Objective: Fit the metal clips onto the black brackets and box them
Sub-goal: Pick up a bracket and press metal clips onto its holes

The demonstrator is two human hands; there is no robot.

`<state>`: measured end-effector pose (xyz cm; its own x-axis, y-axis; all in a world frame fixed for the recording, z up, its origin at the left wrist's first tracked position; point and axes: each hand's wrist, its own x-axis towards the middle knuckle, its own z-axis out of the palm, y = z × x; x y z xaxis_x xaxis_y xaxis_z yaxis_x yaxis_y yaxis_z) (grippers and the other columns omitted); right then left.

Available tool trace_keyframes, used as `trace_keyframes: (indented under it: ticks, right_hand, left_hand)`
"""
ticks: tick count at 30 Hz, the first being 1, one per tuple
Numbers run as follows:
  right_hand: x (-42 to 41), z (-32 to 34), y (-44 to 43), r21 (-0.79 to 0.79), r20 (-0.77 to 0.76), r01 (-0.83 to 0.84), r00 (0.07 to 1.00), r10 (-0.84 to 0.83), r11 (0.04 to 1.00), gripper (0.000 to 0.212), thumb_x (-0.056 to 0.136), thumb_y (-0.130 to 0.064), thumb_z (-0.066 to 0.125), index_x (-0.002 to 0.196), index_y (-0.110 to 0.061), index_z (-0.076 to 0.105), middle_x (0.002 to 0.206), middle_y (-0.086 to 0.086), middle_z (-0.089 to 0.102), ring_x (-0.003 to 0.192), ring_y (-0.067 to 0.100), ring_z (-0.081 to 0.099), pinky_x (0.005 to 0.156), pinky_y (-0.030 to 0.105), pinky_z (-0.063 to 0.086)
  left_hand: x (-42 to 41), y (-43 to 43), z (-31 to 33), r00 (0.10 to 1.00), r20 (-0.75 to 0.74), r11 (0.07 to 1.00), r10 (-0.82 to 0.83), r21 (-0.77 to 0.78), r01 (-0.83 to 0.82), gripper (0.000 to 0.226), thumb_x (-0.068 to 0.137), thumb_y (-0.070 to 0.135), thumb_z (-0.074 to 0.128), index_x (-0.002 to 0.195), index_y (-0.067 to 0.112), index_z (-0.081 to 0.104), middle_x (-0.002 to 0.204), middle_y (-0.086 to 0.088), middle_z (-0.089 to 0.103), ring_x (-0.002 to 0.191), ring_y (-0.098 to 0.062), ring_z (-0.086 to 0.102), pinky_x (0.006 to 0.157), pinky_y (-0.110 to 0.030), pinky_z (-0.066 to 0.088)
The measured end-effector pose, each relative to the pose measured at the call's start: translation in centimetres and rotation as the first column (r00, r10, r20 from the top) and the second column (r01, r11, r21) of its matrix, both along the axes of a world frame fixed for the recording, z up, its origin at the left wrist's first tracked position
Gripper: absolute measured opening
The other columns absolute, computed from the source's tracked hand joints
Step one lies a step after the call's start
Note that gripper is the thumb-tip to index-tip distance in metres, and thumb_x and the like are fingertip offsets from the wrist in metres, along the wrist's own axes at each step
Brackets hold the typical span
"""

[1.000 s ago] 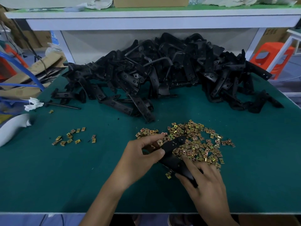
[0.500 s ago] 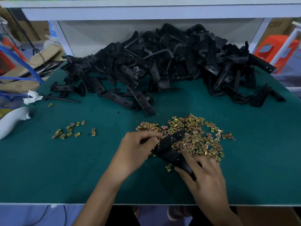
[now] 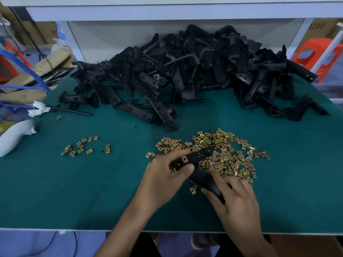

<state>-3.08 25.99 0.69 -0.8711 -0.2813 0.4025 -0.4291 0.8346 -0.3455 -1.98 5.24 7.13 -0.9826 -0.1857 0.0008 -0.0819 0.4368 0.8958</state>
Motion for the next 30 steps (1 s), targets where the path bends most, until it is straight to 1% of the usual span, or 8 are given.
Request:
trace_keyframes:
  ticks: [3,10,14,18,21,23,26,30]
  right_hand:
    - [0.0,0.1,0.0,-0.032,0.004,-0.009,1.0,0.009,0.999,0.058,0.091,-0.055,0.05,0.134,-0.019,0.067,0.095,-0.002,0.063,0.082,0.024,0.052,0.067,0.036,0.046]
    - [-0.1,-0.4,0.2,-0.019,-0.006,0.006,1.0,-0.006,1.0,0.056,0.088,-0.052,0.061,0.131,-0.018,0.069,0.093,-0.001,0.064,0.083,0.023,0.049,0.065,0.034,0.043]
    - [-0.1,-0.5,0.1,-0.03,0.007,0.012,1.0,-0.011,0.999,0.057,0.09,-0.056,0.05,0.13,-0.02,0.07,0.094,-0.003,0.064,0.085,0.019,0.046,0.066,0.033,0.042]
    - [-0.2,-0.2,0.1,-0.124,0.065,0.059,0.997,-0.052,0.99,0.052,0.093,-0.052,0.061,0.135,-0.021,0.066,0.092,-0.003,0.059,0.086,0.02,0.044,0.068,0.036,0.043]
    - [-0.3,-0.2,0.4,-0.27,0.136,0.15,0.984,-0.117,0.951,0.055,0.091,-0.048,0.065,0.14,-0.022,0.062,0.094,-0.003,0.056,0.09,0.018,0.042,0.072,0.04,0.044]
    - [-0.3,-0.2,0.5,-0.32,0.149,0.181,0.979,-0.139,0.93,0.059,0.086,-0.048,0.064,0.139,-0.022,0.062,0.096,-0.003,0.056,0.092,0.018,0.043,0.075,0.039,0.043]
    - [-0.3,-0.3,0.4,-0.297,0.126,0.17,0.982,-0.138,0.94,0.057,0.085,-0.047,0.064,0.137,-0.022,0.064,0.095,-0.004,0.057,0.09,0.016,0.042,0.072,0.036,0.041]
    - [-0.2,-0.2,0.4,-0.283,0.119,0.155,0.985,-0.126,0.946,0.058,0.086,-0.05,0.06,0.136,-0.021,0.065,0.093,-0.003,0.057,0.088,0.018,0.044,0.069,0.036,0.043]
  left_hand:
    - [0.5,0.0,-0.3,0.997,-0.056,0.988,0.049,-0.145,-0.057,0.05,0.084,0.043,0.078,0.129,0.049,0.057,0.11,0.039,0.061,0.112,0.017,0.051,0.085,0.003,0.035]
    - [0.8,0.2,-0.7,0.974,-0.223,0.901,-0.023,-0.427,-0.077,0.026,0.093,0.038,0.069,0.117,0.031,0.062,0.114,0.021,0.061,0.108,-0.01,0.052,0.083,-0.03,0.047]
    - [0.7,-0.2,-1.3,0.973,-0.22,0.894,-0.063,-0.446,-0.043,0.026,0.095,0.043,0.061,0.12,0.036,0.056,0.112,0.028,0.054,0.106,-0.003,0.048,0.077,-0.02,0.041]
    - [0.2,-1.3,-1.4,0.981,-0.181,0.937,-0.067,-0.351,-0.001,0.032,0.098,0.053,0.051,0.124,0.037,0.06,0.113,0.029,0.057,0.107,0.001,0.05,0.084,-0.012,0.041]
    - [0.0,-2.3,-1.7,0.977,-0.214,0.945,0.004,-0.319,-0.074,0.019,0.098,0.04,0.058,0.109,0.03,0.069,0.1,0.022,0.063,0.098,-0.002,0.056,0.081,-0.015,0.044]
    - [0.5,-2.0,-2.1,0.984,-0.167,0.909,-0.066,-0.417,-0.01,0.009,0.095,0.035,0.065,0.098,0.029,0.072,0.095,0.019,0.064,0.095,-0.003,0.056,0.082,-0.023,0.047]
    - [1.5,0.0,-3.0,0.979,-0.01,0.833,-0.202,-0.527,0.166,0.023,0.091,0.056,0.061,0.096,0.034,0.066,0.093,0.022,0.057,0.094,-0.002,0.049,0.082,-0.026,0.043]
    - [1.6,1.5,-4.1,0.987,0.048,0.8,-0.153,-0.58,0.152,0.035,0.085,0.066,0.06,0.102,0.035,0.06,0.099,0.019,0.053,0.098,-0.004,0.046,0.079,-0.024,0.036]
